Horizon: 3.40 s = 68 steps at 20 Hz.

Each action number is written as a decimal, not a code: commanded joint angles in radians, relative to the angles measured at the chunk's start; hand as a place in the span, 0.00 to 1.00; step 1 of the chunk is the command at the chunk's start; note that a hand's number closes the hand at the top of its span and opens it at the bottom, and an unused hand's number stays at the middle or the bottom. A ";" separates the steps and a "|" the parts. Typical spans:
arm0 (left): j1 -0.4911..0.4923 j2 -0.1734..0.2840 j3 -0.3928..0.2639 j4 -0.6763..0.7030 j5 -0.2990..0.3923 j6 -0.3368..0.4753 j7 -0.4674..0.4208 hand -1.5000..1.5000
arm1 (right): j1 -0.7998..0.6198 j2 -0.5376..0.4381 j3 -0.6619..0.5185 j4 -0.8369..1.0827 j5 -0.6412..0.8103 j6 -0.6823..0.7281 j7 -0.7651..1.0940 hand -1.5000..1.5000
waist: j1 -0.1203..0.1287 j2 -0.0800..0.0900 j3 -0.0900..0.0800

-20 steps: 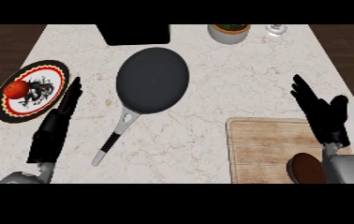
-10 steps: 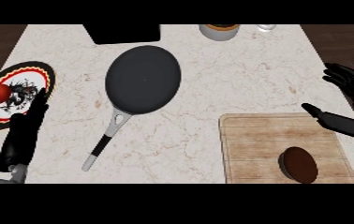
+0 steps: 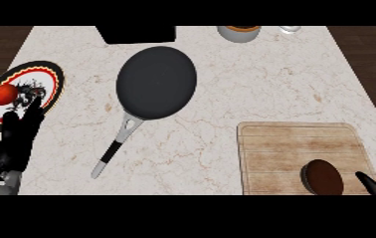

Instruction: Pick the cupcake from the cutting board and place it in the pan

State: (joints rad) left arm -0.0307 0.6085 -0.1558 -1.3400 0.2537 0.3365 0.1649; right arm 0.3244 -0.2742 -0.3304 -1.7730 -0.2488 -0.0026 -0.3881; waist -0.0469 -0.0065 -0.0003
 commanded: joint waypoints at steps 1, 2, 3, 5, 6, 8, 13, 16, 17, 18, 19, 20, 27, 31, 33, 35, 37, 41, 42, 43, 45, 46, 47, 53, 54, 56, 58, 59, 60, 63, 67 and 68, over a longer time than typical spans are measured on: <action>-0.023 -0.005 0.018 0.045 0.003 -0.052 -0.018 0.50 | 0.141 -0.057 -0.050 -0.072 0.044 0.057 -0.025 0.00 | 0.026 0.005 -0.001; -0.070 -0.014 -0.007 0.021 -0.027 -0.014 0.034 0.50 | 0.142 -0.073 -0.012 -0.191 0.087 0.018 0.079 0.00 | 0.022 0.005 -0.001; -0.037 0.006 0.000 -0.019 -0.014 -0.027 0.057 0.50 | 0.147 -0.115 -0.052 -0.199 0.086 0.016 0.131 0.00 | 0.032 0.004 -0.001; -0.062 0.022 0.025 0.035 0.002 -0.058 0.034 0.50 | 0.183 -0.191 -0.054 -0.226 0.167 0.021 0.208 0.00 | 0.027 0.008 -0.003; -0.042 -0.006 0.000 0.018 -0.020 -0.036 0.011 0.50 | 0.193 -0.222 -0.046 -0.278 0.194 0.019 0.284 0.00 | 0.034 0.008 -0.004; -0.080 -0.012 0.011 0.044 -0.017 -0.034 0.020 0.50 | 0.242 -0.276 -0.028 -0.318 0.278 0.047 0.335 0.00 | 0.028 0.010 -0.005; -0.074 -0.017 -0.002 0.046 -0.037 -0.046 -0.006 0.50 | 0.262 -0.433 -0.013 -0.440 0.381 0.129 0.632 0.00 | 0.052 0.012 -0.005; -0.099 -0.007 0.008 0.056 -0.024 -0.068 0.033 0.50 | 0.261 -0.480 0.064 -0.527 0.448 0.182 0.791 0.00 | 0.058 0.013 -0.004; -0.100 -0.031 -0.006 0.040 -0.038 -0.048 0.039 0.50 | 0.228 -0.511 0.065 -0.463 0.451 0.216 0.790 0.00 | 0.063 0.012 -0.002; -0.096 -0.007 -0.003 0.001 -0.040 -0.054 0.060 0.50 | 0.194 -0.532 0.089 -0.475 0.471 0.226 0.856 0.00 | 0.076 0.012 -0.002; -0.112 -0.026 -0.001 0.037 -0.046 -0.049 0.050 0.50 | 0.184 -0.533 0.123 -0.501 0.475 0.249 0.907 0.00 | 0.065 0.013 -0.002; -0.124 -0.021 -0.004 0.012 -0.031 -0.068 0.105 0.50 | 0.154 -0.525 0.166 -0.536 0.495 0.250 0.977 0.00 | 0.066 0.012 -0.001; -0.091 -0.082 0.014 0.044 -0.081 -0.048 0.041 0.50 | -0.038 -0.451 0.395 -0.403 0.614 0.332 1.120 0.00 | 0.061 0.009 0.000; -0.077 -0.057 0.058 0.006 -0.100 -0.067 0.066 0.50 | -0.057 -0.369 0.456 -0.310 0.732 0.323 1.068 0.00 | 0.052 0.007 0.001; -0.119 -0.080 0.074 0.064 -0.108 -0.094 0.070 0.50 | -0.062 -0.351 0.452 -0.308 0.760 0.348 1.068 0.00 | 0.047 0.007 0.000; -0.100 -0.125 0.048 0.048 -0.155 -0.045 0.052 0.50 | -0.123 -0.311 0.507 -0.340 0.808 0.364 1.190 0.00 | 0.050 0.007 0.000; -0.067 -0.108 0.076 0.034 -0.141 -0.105 0.050 0.50 | -0.095 -0.322 0.470 -0.317 0.814 0.404 1.139 0.00 | 0.048 0.006 0.000; -0.074 -0.134 0.119 0.106 -0.147 -0.141 -0.024 0.50 | -0.084 -0.271 0.499 -0.234 0.895 0.373 1.064 0.00 | 0.046 0.007 0.000; -0.081 -0.144 0.103 0.020 -0.167 -0.104 0.061 0.50 | 0.002 -0.309 0.430 -0.248 0.880 0.362 0.986 0.00 | 0.042 0.005 0.001; -0.095 -0.122 0.112 0.009 -0.178 -0.124 0.090 0.50 | -0.026 -0.257 0.487 -0.212 0.930 0.342 1.000 0.00 | 0.044 0.006 0.001; -0.029 -0.114 0.136 -0.034 -0.173 -0.156 0.082 0.50 | 0.014 -0.241 0.478 -0.296 0.927 0.380 1.035 0.00 | 0.045 0.005 0.000; -0.061 -0.137 0.162 0.042 -0.185 -0.157 0.041 0.50 | -0.056 -0.230 0.444 -0.253 0.897 0.423 1.032 0.00 | 0.045 0.006 0.000; -0.132 -0.129 0.169 0.116 -0.196 -0.175 0.028 0.50 | -0.069 -0.213 0.490 -0.197 0.959 0.384 1.011 0.00 | 0.043 0.007 0.000; -0.083 -0.154 0.170 -0.060 -0.236 -0.169 0.165 0.50 | -0.082 -0.151 0.472 -0.145 1.019 0.351 0.957 0.00 | 0.047 0.005 0.001; -0.057 -0.180 0.190 0.041 -0.238 -0.183 0.041 0.50 | -0.071 -0.186 0.416 -0.115 0.990 0.360 0.885 0.00 | 0.045 0.006 0.000; -0.028 -0.164 0.206 -0.006 -0.247 -0.200 0.054 0.50 | -0.106 -0.160 0.425 -0.115 0.992 0.413 0.936 0.00 | 0.048 0.006 0.000; -0.109 -0.199 0.213 0.081 -0.262 -0.201 0.043 0.50 | -0.092 -0.108 0.488 -0.089 1.079 0.355 0.935 0.00 | 0.044 0.007 0.000; -0.024 -0.198 0.218 -0.003 -0.262 -0.200 0.050 0.50 | -0.124 -0.153 0.395 -0.069 1.008 0.412 0.895 0.00 | 0.047 0.006 0.000; -0.061 -0.178 0.222 -0.013 -0.271 -0.221 0.088 0.50 | -0.113 -0.104 0.416 -0.050 1.029 0.370 0.905 0.00 | 0.046 0.006 0.000; -0.090 -0.217 0.233 0.069 -0.276 -0.219 0.022 0.50 | -0.026 -0.089 0.468 -0.046 1.112 0.313 0.877 0.00 | 0.042 0.006 0.000; -0.141 -0.218 0.273 0.130 -0.290 -0.249 0.012 0.50 | -0.076 -0.068 0.450 -0.035 1.127 0.371 0.902 0.00 | 0.043 0.007 0.000; -0.114 -0.180 0.276 0.007 -0.279 -0.262 0.120 0.50 | -0.146 -0.096 0.406 0.010 1.109 0.419 0.921 0.00 | 0.048 0.006 0.000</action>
State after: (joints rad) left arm -0.1383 0.4097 0.0954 -1.2935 -0.0261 0.1031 0.2415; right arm 0.2293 -0.3776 0.0941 -1.8137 0.8354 0.3903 0.5173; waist -0.0021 -0.0003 0.0000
